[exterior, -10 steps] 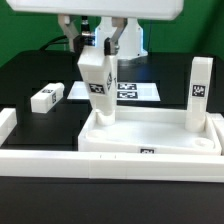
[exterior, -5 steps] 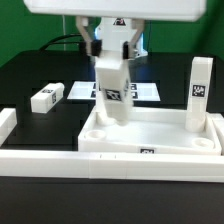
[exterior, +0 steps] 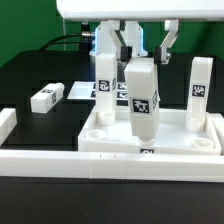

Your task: Assemble desk

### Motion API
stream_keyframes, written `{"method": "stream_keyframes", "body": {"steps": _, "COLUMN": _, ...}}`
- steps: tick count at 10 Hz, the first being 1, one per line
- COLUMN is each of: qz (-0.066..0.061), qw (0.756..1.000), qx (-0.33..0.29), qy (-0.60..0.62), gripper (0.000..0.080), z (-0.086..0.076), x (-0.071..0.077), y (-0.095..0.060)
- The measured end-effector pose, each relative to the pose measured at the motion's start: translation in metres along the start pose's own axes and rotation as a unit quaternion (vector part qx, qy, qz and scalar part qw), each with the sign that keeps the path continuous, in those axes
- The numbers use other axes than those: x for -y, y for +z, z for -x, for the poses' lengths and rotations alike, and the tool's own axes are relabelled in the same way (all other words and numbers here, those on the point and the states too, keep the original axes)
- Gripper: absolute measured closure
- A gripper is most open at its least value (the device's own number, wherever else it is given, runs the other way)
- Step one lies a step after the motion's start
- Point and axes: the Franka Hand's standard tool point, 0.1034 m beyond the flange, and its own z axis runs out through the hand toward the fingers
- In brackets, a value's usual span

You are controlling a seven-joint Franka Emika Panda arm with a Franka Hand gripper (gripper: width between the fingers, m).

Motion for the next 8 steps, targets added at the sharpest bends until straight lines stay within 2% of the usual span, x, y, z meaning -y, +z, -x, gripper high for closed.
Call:
{"method": "stream_keyframes", "body": {"steps": 2, "qz": -0.004, "qw": 1.0, "qx": -0.004, "qy": -0.022, "gripper": 0.0515, "z": -0.002, "x": 0.014, "y": -0.006}}
{"method": "stream_keyframes", "body": {"steps": 6, "qz": -0.002, "qw": 1.0, "qx": -0.005, "qy": -0.024, "gripper": 0.0515, "z": -0.001, "x": 0.013, "y": -0.004}}
{"method": "stream_keyframes", "body": {"steps": 8, "qz": -0.003, "qw": 0.999, "qx": -0.015, "qy": -0.046, "gripper": 0.0515, "z": 0.004, "x": 0.029, "y": -0.007}}
